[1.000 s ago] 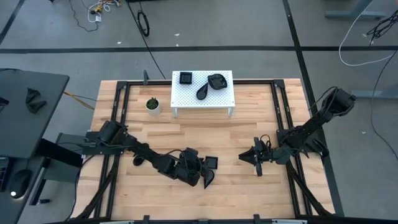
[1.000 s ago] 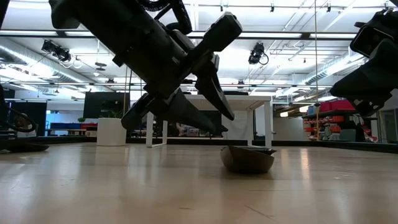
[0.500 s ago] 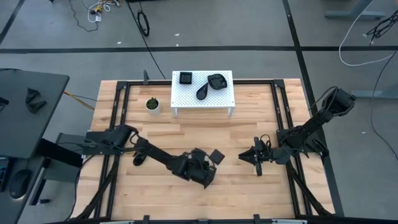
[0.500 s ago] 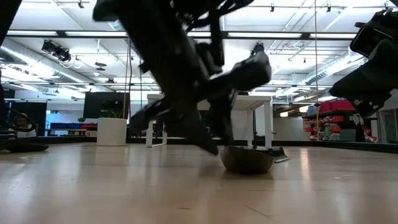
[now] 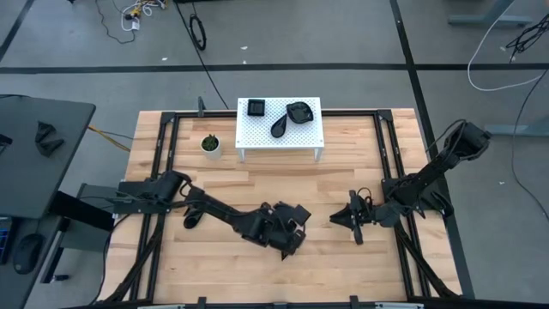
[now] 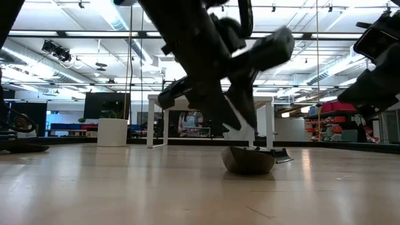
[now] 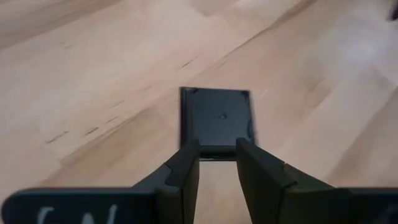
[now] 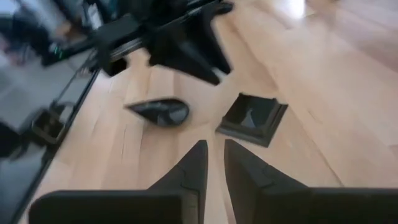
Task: Pick & Place Mini shaped plates
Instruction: Stack the black plate on top of the black plate on the shelf
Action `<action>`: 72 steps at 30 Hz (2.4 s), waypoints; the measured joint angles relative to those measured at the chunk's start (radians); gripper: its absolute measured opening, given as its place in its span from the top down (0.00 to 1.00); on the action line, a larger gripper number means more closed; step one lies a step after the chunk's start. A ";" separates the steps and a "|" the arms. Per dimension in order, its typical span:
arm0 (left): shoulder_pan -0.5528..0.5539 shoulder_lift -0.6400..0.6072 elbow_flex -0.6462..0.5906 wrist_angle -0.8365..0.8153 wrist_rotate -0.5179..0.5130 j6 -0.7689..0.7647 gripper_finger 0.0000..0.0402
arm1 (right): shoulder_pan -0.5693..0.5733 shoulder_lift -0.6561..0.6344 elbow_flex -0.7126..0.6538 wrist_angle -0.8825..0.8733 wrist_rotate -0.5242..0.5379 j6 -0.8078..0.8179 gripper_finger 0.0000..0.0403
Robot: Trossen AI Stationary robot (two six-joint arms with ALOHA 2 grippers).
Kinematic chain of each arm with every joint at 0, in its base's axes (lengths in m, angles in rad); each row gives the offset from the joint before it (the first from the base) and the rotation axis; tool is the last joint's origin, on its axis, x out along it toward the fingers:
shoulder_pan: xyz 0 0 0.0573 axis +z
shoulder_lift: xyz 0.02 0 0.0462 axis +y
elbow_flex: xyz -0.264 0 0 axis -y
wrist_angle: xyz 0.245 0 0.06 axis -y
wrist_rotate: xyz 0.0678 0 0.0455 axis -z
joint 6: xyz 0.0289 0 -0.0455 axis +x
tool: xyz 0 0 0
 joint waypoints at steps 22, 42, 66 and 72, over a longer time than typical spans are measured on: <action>0.011 0.069 -0.001 -0.026 0.024 0.015 0.79 | -0.317 0.315 0.168 -0.058 -0.299 -0.490 0.65; 0.012 0.101 0.000 -0.001 -0.024 0.011 0.96 | -0.385 0.425 0.300 -0.151 -0.412 -0.484 0.99; -0.001 0.107 0.047 -0.034 -0.088 0.005 0.97 | -0.355 0.257 0.341 -0.127 -0.392 -0.450 0.99; -0.010 0.107 0.091 -0.155 -0.093 0.003 0.97 | -0.327 0.169 0.340 -0.155 -0.397 -0.450 0.99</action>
